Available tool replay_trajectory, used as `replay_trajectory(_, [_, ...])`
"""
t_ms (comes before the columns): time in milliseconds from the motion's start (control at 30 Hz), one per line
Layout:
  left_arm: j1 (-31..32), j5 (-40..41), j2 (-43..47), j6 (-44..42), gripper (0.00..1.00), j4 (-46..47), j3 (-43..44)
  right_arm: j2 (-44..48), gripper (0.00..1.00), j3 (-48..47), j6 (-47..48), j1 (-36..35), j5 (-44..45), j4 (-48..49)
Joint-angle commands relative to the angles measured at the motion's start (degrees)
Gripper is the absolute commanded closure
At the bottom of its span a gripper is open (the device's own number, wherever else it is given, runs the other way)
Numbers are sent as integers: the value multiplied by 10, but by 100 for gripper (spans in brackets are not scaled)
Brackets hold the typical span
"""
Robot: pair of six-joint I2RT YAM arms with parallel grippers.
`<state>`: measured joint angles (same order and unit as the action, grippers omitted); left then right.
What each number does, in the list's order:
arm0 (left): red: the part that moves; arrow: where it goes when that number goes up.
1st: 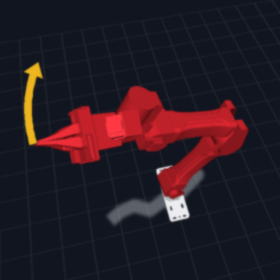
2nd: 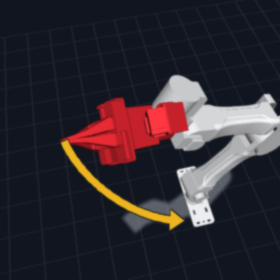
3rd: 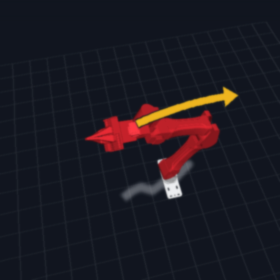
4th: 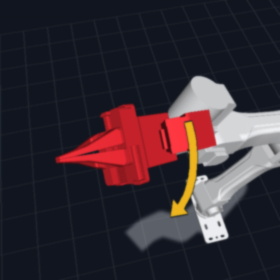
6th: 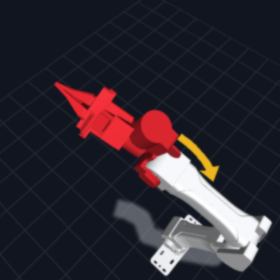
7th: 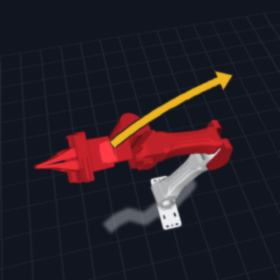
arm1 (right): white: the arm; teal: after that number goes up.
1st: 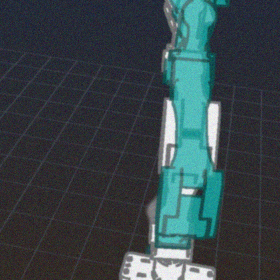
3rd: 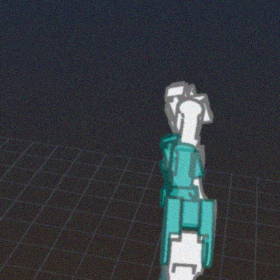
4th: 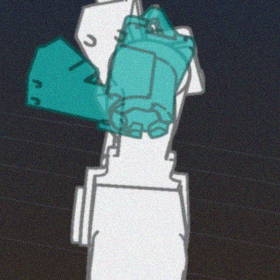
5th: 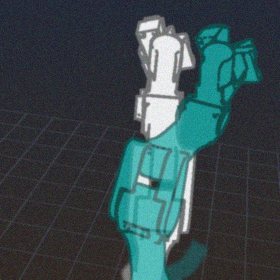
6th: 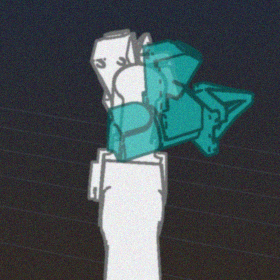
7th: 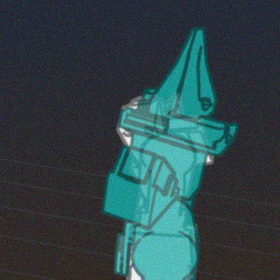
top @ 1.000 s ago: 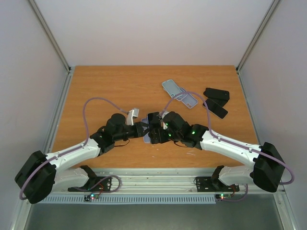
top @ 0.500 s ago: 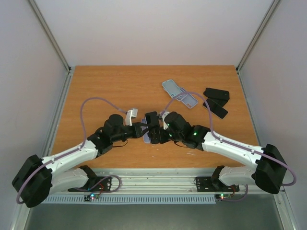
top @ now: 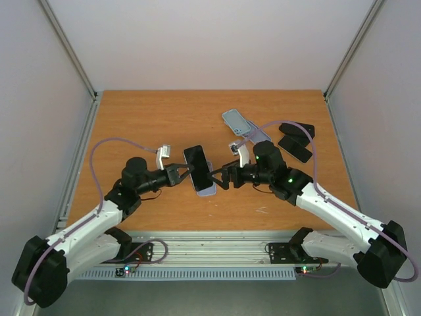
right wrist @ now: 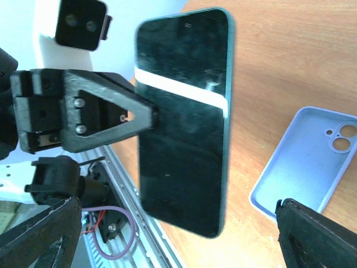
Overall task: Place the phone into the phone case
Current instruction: Pass from the right arm to the left, then pass from the left arm to the right
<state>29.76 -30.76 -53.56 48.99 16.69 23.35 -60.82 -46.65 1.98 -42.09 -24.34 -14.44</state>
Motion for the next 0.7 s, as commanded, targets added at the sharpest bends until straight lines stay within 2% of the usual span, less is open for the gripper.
replay_trajectory(0, [-5,-75,30,21,99,147,-2,7,6,28,-41,53,-138,68])
replay_trajectory(233, [-6,-113,0,105,100,318,-24,-17,20,27,-73,73,-203,136])
replay_trajectory(400, [-6,-127,-41,160,99,427,-35,-33,45,27,-99,83,-250,182])
replay_trajectory(667, [-6,-138,-60,177,100,462,-37,-36,68,31,-122,85,-276,216])
